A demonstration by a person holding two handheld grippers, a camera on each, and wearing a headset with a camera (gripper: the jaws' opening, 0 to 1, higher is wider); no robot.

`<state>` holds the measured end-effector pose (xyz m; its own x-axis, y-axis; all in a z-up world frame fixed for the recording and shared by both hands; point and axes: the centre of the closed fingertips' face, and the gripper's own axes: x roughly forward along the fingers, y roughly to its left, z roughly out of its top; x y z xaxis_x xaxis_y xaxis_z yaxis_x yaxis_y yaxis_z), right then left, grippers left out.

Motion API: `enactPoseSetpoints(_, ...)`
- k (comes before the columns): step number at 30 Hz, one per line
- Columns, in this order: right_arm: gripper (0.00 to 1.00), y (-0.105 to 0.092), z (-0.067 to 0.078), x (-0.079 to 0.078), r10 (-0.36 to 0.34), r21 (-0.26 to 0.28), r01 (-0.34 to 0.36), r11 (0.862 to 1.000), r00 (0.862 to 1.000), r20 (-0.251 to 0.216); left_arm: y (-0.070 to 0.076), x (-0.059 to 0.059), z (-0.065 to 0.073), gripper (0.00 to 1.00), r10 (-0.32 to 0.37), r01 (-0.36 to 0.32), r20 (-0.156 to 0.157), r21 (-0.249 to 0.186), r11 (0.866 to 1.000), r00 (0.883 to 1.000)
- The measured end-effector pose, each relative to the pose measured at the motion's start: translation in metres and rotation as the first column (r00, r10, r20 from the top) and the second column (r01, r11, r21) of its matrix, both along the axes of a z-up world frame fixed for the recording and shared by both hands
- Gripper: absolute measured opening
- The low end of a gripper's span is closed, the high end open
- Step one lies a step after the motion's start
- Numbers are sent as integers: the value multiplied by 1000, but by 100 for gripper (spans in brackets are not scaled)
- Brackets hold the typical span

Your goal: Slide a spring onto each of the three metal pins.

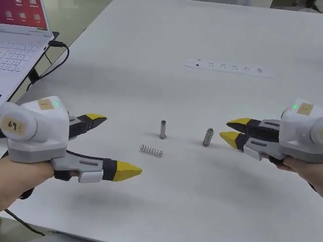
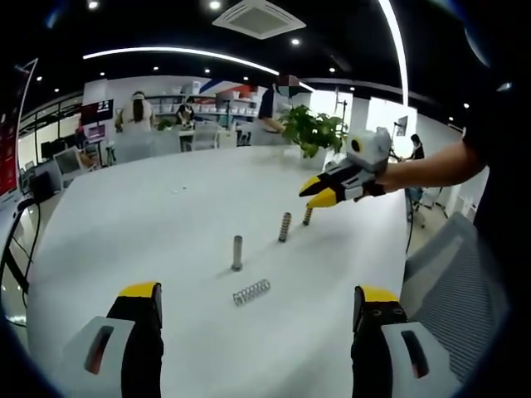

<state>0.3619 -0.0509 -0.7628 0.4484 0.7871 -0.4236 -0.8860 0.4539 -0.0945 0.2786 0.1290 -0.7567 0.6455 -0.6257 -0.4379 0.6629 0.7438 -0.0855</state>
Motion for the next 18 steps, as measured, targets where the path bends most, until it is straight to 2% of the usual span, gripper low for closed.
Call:
enactPoseSetpoints(3, 16, -7, 2, -1, -29, 1, 29, 1000, 1000, 1, -1, 0, -1, 93, -4, 4, -4, 5, 1000, 1000)
enactPoseSetpoints(6, 16, -7, 3, -9, -25, 11, 25, 1000, 1000, 1, -3, 0, -1, 93, -6, 6, 0, 0, 1000, 1000)
enactPoseSetpoints(13, 15, 1, -1, -23, -1, 23, 1, 1000, 1000, 0, -2, 2, 0, 93, -2, 2, 2, 0, 1000, 1000)
enactPoseSetpoints(18, 14, 10, -9, -33, 26, 25, -25, 999, 999, -21, -2, 3, 1, 92, -8, 8, 3, 1, 1000, 1000)
